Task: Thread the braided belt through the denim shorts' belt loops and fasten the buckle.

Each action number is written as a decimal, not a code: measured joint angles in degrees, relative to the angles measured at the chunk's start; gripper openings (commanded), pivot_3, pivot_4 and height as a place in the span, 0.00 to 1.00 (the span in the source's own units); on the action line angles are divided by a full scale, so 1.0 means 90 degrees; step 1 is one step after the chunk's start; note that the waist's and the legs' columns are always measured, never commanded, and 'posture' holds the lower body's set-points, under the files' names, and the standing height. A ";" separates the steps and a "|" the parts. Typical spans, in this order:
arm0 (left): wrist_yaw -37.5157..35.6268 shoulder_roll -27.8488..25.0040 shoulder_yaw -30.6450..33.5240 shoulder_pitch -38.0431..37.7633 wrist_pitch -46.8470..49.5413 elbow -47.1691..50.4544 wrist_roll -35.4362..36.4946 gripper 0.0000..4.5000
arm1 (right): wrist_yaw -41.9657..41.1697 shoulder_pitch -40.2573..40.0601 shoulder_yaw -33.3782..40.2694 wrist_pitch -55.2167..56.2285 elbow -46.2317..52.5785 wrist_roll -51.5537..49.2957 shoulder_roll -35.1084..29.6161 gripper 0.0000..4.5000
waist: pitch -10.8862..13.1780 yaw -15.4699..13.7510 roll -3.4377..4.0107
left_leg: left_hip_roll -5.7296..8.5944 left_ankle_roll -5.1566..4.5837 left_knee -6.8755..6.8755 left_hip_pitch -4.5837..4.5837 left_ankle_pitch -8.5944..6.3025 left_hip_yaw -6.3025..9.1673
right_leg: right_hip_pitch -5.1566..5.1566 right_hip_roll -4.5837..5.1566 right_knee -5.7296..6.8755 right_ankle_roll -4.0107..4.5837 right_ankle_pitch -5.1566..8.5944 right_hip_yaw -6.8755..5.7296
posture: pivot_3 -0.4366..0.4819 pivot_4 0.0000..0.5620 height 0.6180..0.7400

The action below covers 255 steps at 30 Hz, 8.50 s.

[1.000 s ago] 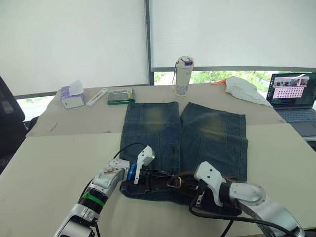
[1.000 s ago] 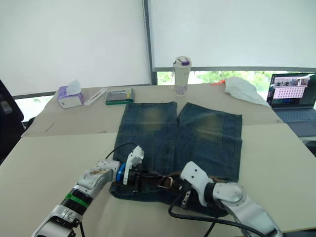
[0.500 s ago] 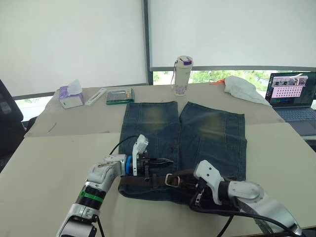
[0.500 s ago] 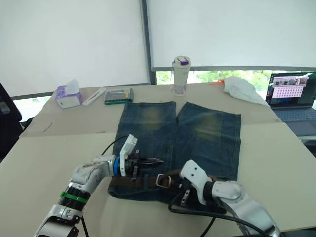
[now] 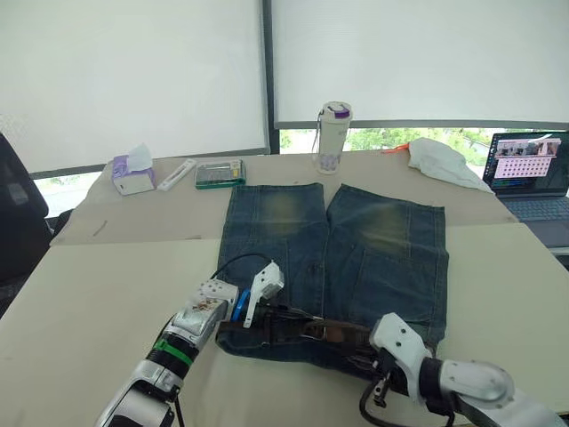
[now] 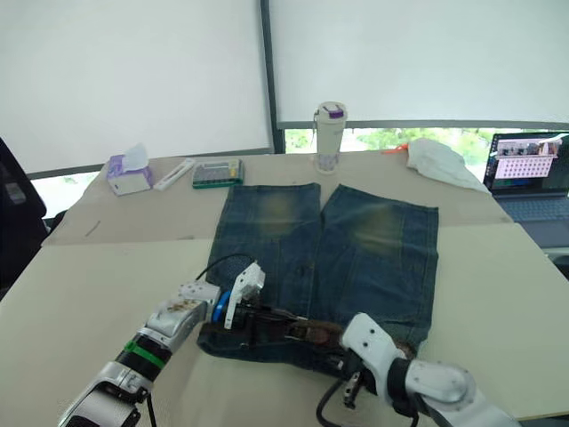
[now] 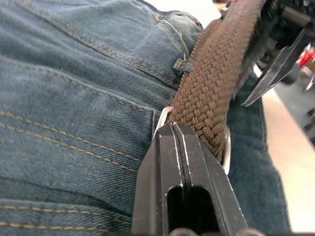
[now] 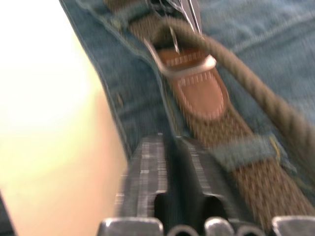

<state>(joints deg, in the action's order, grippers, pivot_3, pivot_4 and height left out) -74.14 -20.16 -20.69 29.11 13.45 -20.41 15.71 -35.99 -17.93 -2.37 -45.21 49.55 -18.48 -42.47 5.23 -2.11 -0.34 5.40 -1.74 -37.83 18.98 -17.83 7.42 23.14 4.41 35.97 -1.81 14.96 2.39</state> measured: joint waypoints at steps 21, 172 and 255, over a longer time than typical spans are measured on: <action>-0.0037 0.0152 0.0190 -0.0064 -0.0513 -0.0283 -0.0055 0.00 | 0.0349 0.0096 0.0272 0.1151 0.0775 0.2154 -0.1419 0.65 | 0.0006 -0.0030 -0.0012 | 0.0003 -0.0002 -0.0003 -0.0006 -0.0001 -0.0017 | -0.0004 -0.0006 0.0004 -0.0006 0.0004 -0.0018 | 0.48 0.27 1.00; -0.0339 -0.0205 0.0170 -0.0335 -0.1215 -0.0240 -0.0424 0.00 | -0.0307 -0.0395 -0.0537 0.2554 -0.0752 0.4534 -0.0501 0.00 | 0.0006 -0.0118 -0.0001 | 0.0018 -0.0039 -0.0002 -0.0088 -0.0027 -0.0021 | -0.0100 -0.0007 -0.0023 -0.0028 0.0017 -0.0013 | 0.48 0.27 1.00; 0.1162 -0.0712 0.0306 0.0504 0.0349 0.1513 -0.0701 0.00 | -0.0563 0.1381 -0.1439 -0.0652 0.0164 0.2284 -0.0677 0.40 | 0.0024 0.0153 0.0025 | 0.0009 0.0003 -0.0002 0.0004 -0.0002 -0.0014 | 0.0018 -0.0001 0.0019 -0.0022 0.0013 -0.0009 | 0.48 0.27 1.00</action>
<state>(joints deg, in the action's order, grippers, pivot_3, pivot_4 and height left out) -63.68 -26.57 -17.94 33.65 16.60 -6.80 9.40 -41.06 -5.50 -15.33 -51.08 51.03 2.08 -48.56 5.45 -0.73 -0.11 5.48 -1.71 -37.85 19.01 -17.85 7.30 23.31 4.40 36.14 -2.01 15.08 2.31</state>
